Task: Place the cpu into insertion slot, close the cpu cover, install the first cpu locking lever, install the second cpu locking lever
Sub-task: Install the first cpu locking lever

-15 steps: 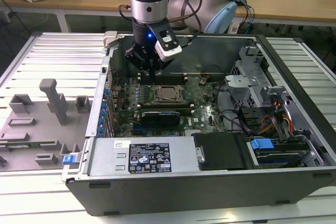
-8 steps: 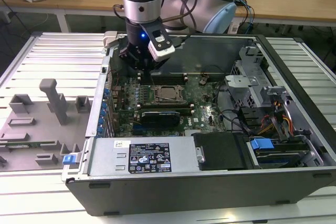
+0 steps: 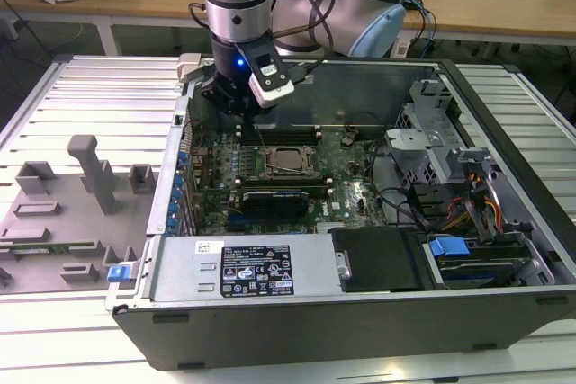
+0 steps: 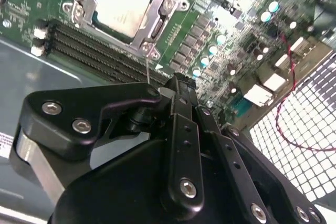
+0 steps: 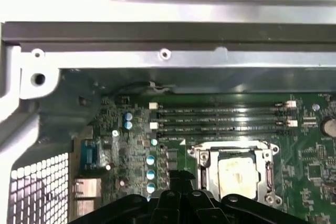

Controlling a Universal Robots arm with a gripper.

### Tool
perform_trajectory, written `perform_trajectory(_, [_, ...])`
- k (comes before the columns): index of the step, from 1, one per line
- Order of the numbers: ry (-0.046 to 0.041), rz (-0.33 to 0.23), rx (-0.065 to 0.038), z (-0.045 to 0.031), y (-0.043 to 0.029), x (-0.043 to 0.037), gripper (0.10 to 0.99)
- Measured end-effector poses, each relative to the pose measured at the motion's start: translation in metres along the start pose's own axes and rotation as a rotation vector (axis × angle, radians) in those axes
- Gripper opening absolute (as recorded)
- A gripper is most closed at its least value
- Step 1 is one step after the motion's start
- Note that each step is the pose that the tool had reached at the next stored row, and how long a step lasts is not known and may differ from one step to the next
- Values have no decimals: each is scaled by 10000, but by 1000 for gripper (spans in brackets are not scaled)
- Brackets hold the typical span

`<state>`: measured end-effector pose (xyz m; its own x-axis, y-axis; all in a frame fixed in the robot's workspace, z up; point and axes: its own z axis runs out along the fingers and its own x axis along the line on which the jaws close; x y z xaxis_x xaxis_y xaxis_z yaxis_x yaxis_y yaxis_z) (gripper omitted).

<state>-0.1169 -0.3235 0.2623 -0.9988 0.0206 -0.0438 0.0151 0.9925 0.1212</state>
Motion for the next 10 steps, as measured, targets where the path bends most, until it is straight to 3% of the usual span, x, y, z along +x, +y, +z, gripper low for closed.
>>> perform_trajectory(2, [3, 11, -201, 1, 0, 17, 106])
perform_trajectory(6, [4, 13, -255, 2, 0, 19, 106])
perform_trajectory(9, [-1, 18, -415, 16, -2, 25, 106])
perform_trajectory(10, [-2, 23, -518, 20, -3, 29, 106])
